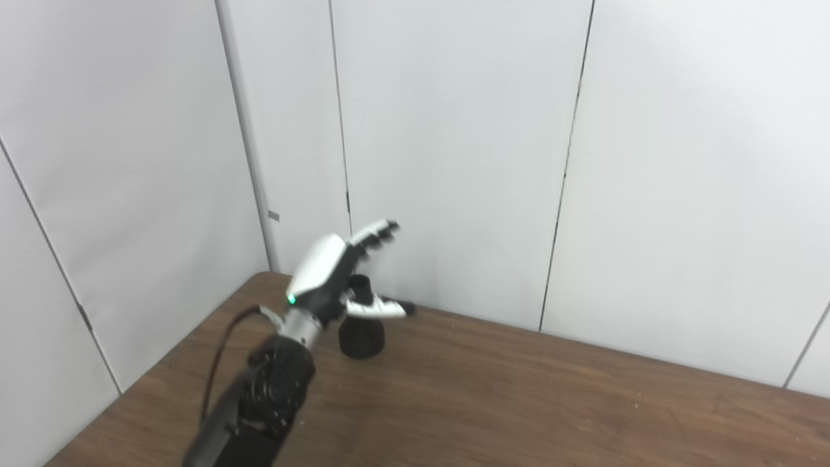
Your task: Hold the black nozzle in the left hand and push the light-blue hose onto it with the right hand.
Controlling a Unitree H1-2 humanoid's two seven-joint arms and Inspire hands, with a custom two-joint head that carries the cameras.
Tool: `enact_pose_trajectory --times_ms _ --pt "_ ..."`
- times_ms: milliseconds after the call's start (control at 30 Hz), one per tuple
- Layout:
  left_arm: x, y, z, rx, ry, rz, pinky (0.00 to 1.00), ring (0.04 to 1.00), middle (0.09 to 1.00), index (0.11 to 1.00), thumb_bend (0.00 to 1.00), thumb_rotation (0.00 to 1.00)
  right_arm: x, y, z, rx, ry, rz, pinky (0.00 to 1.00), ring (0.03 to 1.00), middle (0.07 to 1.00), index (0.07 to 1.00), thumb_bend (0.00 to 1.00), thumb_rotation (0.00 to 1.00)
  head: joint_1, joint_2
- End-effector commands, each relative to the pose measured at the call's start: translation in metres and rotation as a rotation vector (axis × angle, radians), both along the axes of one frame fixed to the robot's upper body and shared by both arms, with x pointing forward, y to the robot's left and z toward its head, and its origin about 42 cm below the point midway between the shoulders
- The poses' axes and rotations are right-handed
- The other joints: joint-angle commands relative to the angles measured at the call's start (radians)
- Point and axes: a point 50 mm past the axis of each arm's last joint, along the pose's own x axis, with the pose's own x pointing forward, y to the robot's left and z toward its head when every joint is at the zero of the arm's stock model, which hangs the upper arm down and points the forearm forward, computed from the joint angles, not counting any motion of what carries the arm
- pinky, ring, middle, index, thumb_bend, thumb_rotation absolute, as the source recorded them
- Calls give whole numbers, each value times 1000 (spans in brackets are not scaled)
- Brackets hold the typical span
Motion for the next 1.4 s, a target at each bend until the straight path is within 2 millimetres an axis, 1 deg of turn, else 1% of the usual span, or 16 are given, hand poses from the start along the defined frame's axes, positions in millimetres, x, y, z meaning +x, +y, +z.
enact_pose_trajectory --times_ms 0,67,167,333,567,767,833,933,1000,1067,1200,1367 --pt "2 1 30 118 -108 63 764 891 887 825 791 208 7 -4 17 -8 -78 13 413 566 697 493 504 115 3 1" --pt "2 4 36 135 -99 132 831 936 923 850 826 232 7 -4 17 -10 -81 14 409 565 695 493 504 115 3 1" --pt "3 11 34 36 -80 173 912 984 963 904 860 265 8 -5 16 -12 -80 14 406 564 695 493 504 115 4 3" --pt "5 23 28 17 -58 274 994 1000 999 972 905 266 7 -7 18 -13 -80 14 406 563 691 493 504 115 6 7" --pt "8 33 17 -20 118 375 1000 1000 1000 1000 996 347 7 -7 18 -5 -73 9 409 567 693 494 503 115 7 12" --pt "14 39 1 -151 250 361 1000 1000 998 1000 1000 416 7 -8 18 -5 -76 10 411 568 694 493 503 115 12 23" --pt "15 38 -5 -180 281 355 1000 1000 992 1000 1000 425 7 -9 19 -7 -76 11 411 569 693 493 503 115 13 27" --pt "17 38 -13 -198 320 352 1000 1000 988 1000 1000 466 6 -9 20 -13 -78 11 411 569 692 493 503 115 11 31" --pt "20 41 -22 -206 352 355 1000 1000 986 990 1000 469 5 -10 19 -16 -78 9 411 570 691 493 503 115 11 32" --pt "22 43 -28 -195 375 366 1000 1000 984 959 1000 466 5 -10 19 -18 -77 8 411 572 692 493 503 115 8 36" --pt "25 41 -35 -169 404 378 1000 1000 983 927 1000 461 4 -10 20 -17 -76 6 412 573 692 494 503 115 4 44" --pt "29 41 -43 -197 460 355 1000 1000 991 973 1000 457 2 -9 20 -14 -74 8 408 575 694 494 503 115 1 49"
